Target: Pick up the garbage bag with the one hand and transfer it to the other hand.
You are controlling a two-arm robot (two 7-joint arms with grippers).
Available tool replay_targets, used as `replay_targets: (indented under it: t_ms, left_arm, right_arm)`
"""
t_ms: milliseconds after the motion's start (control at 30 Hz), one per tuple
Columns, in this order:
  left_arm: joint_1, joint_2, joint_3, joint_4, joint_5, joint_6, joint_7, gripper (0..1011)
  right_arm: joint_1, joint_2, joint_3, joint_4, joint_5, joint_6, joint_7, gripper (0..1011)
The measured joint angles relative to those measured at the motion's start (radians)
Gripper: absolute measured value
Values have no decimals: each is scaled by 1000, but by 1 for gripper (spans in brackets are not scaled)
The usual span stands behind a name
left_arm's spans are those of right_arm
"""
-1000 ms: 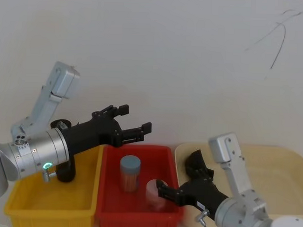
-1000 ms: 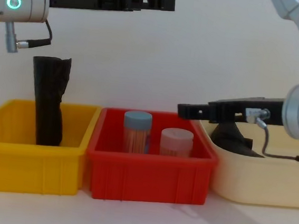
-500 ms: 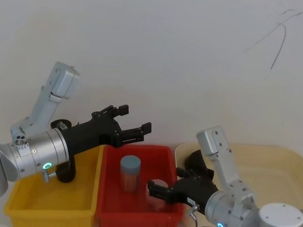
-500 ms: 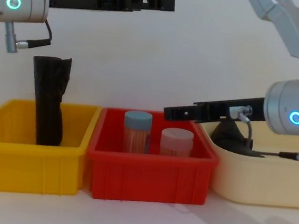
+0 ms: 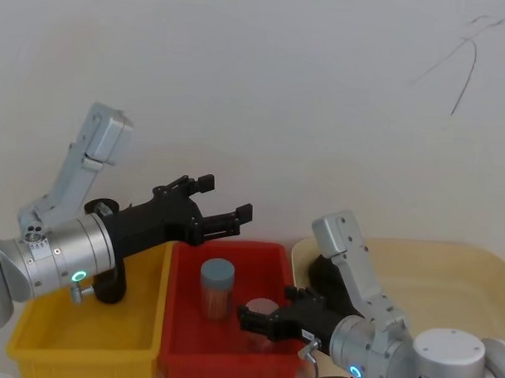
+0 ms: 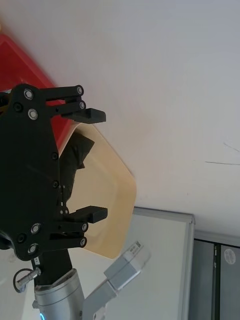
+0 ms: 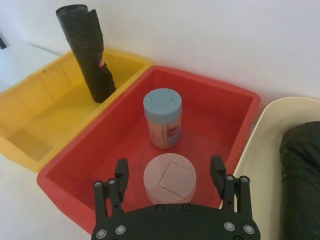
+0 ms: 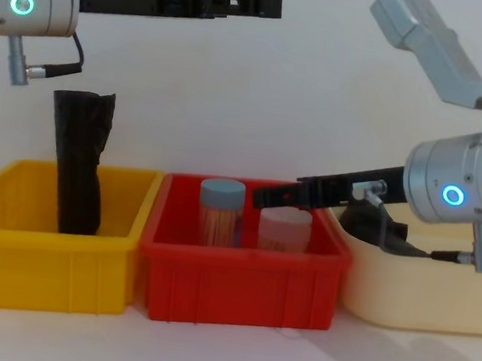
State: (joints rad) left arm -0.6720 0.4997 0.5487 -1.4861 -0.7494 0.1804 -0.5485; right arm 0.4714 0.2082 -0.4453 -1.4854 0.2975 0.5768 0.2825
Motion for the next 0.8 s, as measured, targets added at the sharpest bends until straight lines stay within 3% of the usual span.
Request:
replay_targets:
  t_ms: [800]
  left_arm:
    - [0, 0, 0, 0, 0, 0, 0, 1000]
  right_arm:
    - [30, -14, -18, 69, -25, 17, 4, 1002]
